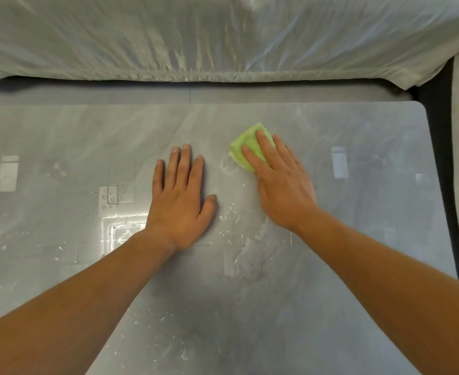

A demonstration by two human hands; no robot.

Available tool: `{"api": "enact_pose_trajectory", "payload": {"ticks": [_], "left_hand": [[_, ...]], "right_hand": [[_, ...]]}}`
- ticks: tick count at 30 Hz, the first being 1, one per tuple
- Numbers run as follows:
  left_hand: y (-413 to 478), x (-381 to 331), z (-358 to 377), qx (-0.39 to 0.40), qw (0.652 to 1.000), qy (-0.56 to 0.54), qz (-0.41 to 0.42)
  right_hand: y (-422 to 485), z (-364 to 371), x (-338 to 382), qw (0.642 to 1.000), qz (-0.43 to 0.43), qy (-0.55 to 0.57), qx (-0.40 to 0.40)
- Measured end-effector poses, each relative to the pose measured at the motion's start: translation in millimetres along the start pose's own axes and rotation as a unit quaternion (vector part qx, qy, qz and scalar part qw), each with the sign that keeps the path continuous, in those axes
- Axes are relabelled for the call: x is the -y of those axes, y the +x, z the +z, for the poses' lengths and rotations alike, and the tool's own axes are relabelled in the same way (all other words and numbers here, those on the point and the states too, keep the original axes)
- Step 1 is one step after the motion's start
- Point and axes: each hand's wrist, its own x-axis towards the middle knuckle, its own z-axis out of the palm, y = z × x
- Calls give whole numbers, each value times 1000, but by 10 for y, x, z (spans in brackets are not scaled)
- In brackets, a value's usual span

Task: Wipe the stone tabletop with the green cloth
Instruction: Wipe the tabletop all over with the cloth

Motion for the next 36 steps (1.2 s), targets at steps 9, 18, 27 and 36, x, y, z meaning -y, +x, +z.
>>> {"api": "enact_pose_trajectory", "payload": {"ticks": [9, 18, 27, 36], "left_hand": [[0, -20, -9, 4, 1000, 10, 1], [-6, -14, -14, 16, 1000, 21, 0], [-3, 3, -21, 27, 999, 19, -2], [-12, 18, -39, 25, 1000, 10, 5]], "right_hand": [[-250, 76, 225, 998, 68, -5, -17], [-361, 23, 139, 981, 190, 20, -42], [-533, 31, 29, 980, 188, 45, -48], [-832, 138, 179, 997, 69, 18, -8]]}}
